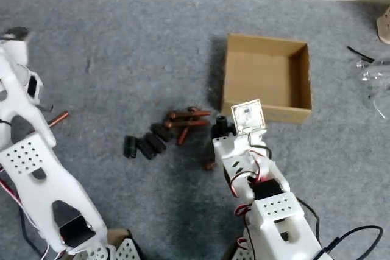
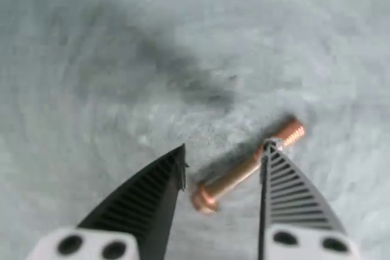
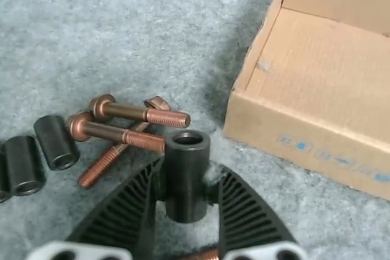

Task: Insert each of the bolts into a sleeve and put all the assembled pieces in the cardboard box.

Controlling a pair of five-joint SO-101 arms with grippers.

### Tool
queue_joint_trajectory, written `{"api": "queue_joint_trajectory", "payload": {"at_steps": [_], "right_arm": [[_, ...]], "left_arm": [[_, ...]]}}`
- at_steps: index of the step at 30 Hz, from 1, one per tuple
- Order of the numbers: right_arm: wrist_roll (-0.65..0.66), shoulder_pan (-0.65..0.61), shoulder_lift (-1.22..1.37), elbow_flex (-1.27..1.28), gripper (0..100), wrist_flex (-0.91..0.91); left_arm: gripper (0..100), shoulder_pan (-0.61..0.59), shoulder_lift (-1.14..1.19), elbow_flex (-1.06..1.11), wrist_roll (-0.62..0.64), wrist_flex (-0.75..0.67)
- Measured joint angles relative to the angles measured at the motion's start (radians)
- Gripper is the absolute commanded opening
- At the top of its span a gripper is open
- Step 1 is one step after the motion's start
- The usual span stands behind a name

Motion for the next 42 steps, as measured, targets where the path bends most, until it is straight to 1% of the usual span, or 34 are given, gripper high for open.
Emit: {"api": "queue_joint_trajectory", "payload": {"at_steps": [4,6,7,13,19,23,25,27,32,37,42], "right_arm": [[0.0,0.0,0.0,0.0,0.5,0.0],[0.0,0.0,0.0,0.0,0.5,0.0],[0.0,0.0,0.0,0.0,0.5,0.0],[0.0,0.0,0.0,0.0,0.5,0.0],[0.0,0.0,0.0,0.0,0.5,0.0],[0.0,0.0,0.0,0.0,0.5,0.0],[0.0,0.0,0.0,0.0,0.5,0.0],[0.0,0.0,0.0,0.0,0.5,0.0],[0.0,0.0,0.0,0.0,0.5,0.0],[0.0,0.0,0.0,0.0,0.5,0.0],[0.0,0.0,0.0,0.0,0.5,0.0]], "left_arm": [[19,-0.011,-0.071,0.015,0.39,0.0],[19,-0.009,-0.121,0.063,0.546,0.0],[19,-0.008,-0.143,0.089,0.594,0.0],[19,0.021,-0.249,0.25,0.733,0.0],[19,0.032,-0.275,0.295,0.913,0.0],[19,0.037,-0.275,0.35,1.089,0.0],[19,0.041,-0.275,0.396,1.157,0.0],[19,0.043,-0.275,0.436,1.191,0.0],[19,0.052,-0.275,0.491,1.211,0.0],[19,0.109,-0.275,0.549,1.214,0.0],[19,0.112,-0.275,0.552,1.32,0.0]]}}
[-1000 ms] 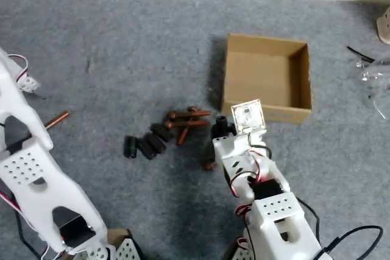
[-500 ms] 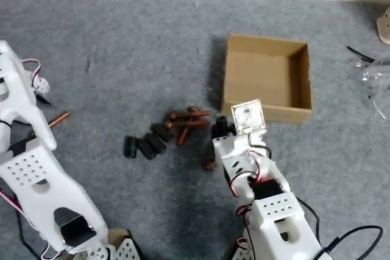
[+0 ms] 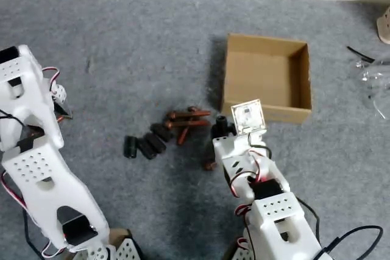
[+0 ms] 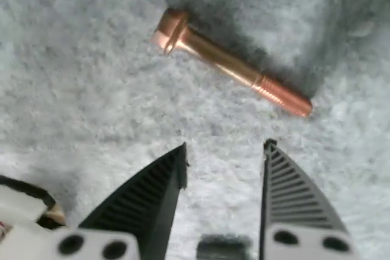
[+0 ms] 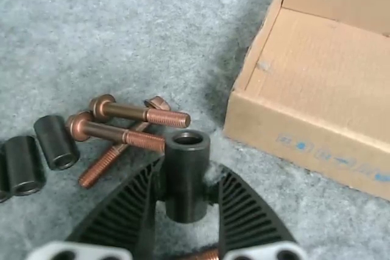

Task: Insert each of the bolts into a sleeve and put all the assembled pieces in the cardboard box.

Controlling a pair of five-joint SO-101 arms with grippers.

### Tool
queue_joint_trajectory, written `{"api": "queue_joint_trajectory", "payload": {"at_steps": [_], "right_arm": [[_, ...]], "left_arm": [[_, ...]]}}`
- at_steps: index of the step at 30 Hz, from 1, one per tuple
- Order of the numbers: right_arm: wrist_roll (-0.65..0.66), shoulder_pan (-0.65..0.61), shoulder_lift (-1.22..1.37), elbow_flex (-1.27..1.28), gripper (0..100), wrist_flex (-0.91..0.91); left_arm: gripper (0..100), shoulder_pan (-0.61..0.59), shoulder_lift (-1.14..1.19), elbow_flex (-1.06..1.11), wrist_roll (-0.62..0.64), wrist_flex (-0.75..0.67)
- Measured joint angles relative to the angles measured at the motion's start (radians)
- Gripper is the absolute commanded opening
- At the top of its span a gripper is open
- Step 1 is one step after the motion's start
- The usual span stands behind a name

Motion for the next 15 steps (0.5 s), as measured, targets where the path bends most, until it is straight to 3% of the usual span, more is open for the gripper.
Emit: {"api": "queue_joint_trajectory", "payload": {"at_steps": [15], "right_arm": [[0.0,0.0,0.0,0.0,0.7,0.0]], "left_arm": [[19,-0.035,0.0,0.0,0.235,-0.044]]}}
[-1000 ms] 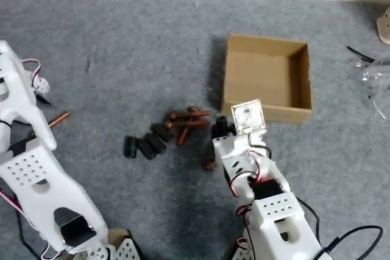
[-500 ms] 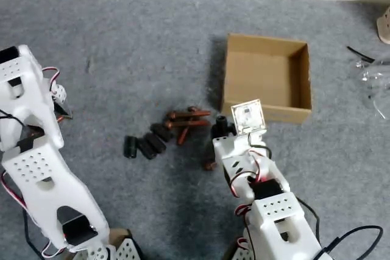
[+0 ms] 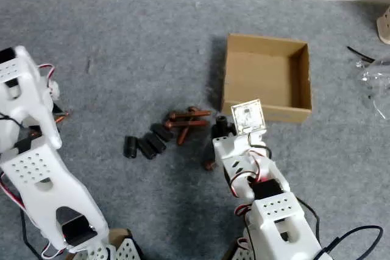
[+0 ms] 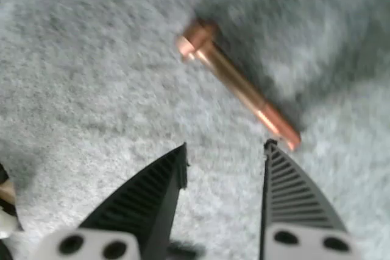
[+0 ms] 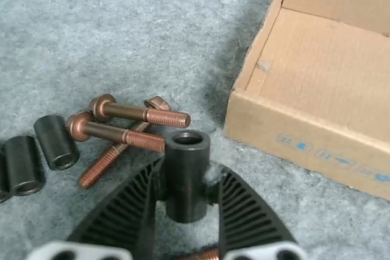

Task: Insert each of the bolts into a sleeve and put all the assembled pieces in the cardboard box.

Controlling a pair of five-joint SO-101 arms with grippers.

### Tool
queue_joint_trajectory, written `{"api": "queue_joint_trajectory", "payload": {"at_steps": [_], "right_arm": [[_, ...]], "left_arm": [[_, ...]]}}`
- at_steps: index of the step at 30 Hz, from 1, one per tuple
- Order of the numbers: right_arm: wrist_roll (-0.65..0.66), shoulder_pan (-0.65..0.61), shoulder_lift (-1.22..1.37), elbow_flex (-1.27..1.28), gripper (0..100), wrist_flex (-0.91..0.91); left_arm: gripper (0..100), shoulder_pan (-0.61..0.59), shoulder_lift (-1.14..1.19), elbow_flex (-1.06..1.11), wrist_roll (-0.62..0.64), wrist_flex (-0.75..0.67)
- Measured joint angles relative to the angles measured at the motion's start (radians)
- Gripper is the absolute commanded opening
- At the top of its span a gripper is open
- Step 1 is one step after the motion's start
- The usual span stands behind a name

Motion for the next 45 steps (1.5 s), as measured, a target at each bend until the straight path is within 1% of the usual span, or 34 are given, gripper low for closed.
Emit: {"api": "queue_joint_trajectory", "payload": {"at_steps": [5,12,22,26,28,30,31,33,34,38,41,45], "right_arm": [[0.0,0.0,0.0,0.0,0.7,0.0],[0.0,0.0,0.0,0.0,0.7,0.0],[0.0,0.0,0.0,0.0,0.7,0.0],[0.0,0.0,0.0,0.0,0.7,0.0],[0.0,0.0,0.0,0.0,0.7,0.0],[0.0,0.0,0.0,0.0,0.7,0.0],[0.0,0.0,0.0,0.0,0.7,0.0],[0.0,0.0,0.0,0.0,0.7,0.0],[0.0,0.0,0.0,0.0,0.7,0.0],[0.0,0.0,0.0,0.0,0.7,0.0],[0.0,0.0,0.0,0.0,0.7,0.0],[0.0,0.0,0.0,0.0,0.7,0.0]], "left_arm": [[19,-0.057,0.0,0.0,0.02,-0.063],[19,-0.103,0.002,0.005,0.02,-0.084],[19,-0.101,0.169,0.003,0.02,-0.183],[18,-0.1,0.19,-0.002,0.02,-0.193],[14,-0.1,0.192,-0.003,0.02,-0.193],[4,-0.1,0.192,-0.006,0.02,-0.199],[0,-0.1,0.192,-0.008,0.02,-0.207],[2,-0.098,0.196,-0.011,0.02,-0.222],[0,-0.098,0.199,-0.011,0.02,-0.224],[0,-0.097,0.201,-0.012,0.018,-0.224],[0,-0.095,0.201,-0.02,-0.02,-0.221],[0,-0.074,0.199,-0.109,-0.075,-0.129]]}}
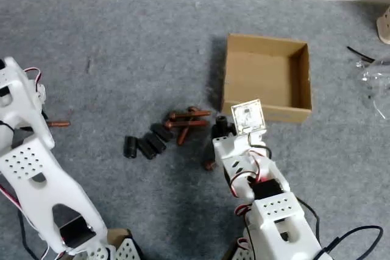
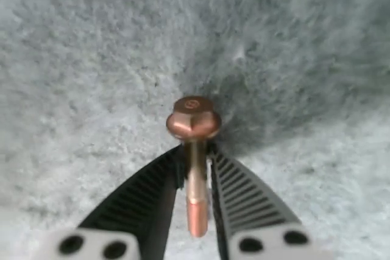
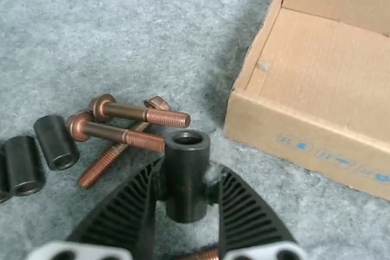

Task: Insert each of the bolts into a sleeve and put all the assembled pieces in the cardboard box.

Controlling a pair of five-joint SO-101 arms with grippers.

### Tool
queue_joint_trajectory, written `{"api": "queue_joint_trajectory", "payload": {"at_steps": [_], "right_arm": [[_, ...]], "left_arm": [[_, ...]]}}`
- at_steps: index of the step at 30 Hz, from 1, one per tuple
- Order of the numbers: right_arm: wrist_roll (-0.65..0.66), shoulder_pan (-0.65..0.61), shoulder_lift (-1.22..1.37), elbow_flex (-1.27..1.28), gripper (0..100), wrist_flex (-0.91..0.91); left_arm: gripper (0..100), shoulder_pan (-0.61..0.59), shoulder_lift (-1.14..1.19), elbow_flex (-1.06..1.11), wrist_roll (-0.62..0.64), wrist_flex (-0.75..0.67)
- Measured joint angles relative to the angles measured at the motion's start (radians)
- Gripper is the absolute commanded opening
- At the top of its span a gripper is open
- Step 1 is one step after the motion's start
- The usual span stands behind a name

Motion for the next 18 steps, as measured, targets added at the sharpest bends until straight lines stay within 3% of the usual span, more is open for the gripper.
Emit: {"api": "queue_joint_trajectory", "payload": {"at_steps": [5,11,18], "right_arm": [[0.0,0.0,0.0,0.0,0.7,0.0],[0.0,0.0,0.0,0.0,0.7,-0.002],[0.0,0.0,0.0,0.0,0.7,-0.003]], "left_arm": [[0,0.037,-0.026,-0.149,-0.071,0.144],[0,0.048,-0.193,-0.298,-0.176,0.163],[0,0.081,-0.439,-0.318,-0.322,0.173]]}}
